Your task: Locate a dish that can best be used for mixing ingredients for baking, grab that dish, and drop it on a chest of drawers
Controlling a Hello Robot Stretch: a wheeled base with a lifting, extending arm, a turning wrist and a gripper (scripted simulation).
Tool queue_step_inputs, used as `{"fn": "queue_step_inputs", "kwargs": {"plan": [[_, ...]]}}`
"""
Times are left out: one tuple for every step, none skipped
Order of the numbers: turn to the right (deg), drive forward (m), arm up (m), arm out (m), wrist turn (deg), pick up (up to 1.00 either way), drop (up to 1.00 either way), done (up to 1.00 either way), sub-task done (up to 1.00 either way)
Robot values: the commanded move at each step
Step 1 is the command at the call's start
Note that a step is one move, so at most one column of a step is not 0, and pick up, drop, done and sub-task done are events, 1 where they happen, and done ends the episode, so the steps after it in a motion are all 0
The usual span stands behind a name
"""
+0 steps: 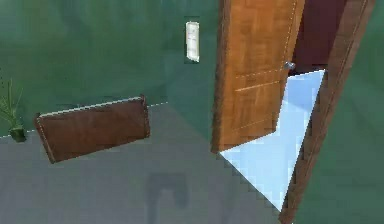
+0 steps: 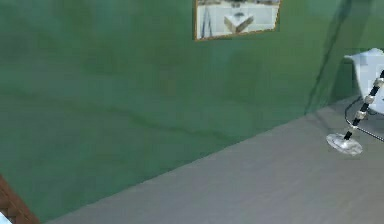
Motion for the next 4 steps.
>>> {"fn": "queue_step_inputs", "kwargs": {"plan": [[0.0,1.00,0.00,0.00,0.0,0.00,0.00,0.00,0.00],[45.0,0.00,0.00,0.00,0.0,0.00,0.00,0.00,0.00],[15.0,0.00,0.00,0.00,0.0,0.00,0.00,0.00,0.00],[0.0,0.45,0.00,0.00,0.0,0.00,0.00,0.00,0.00]]}}
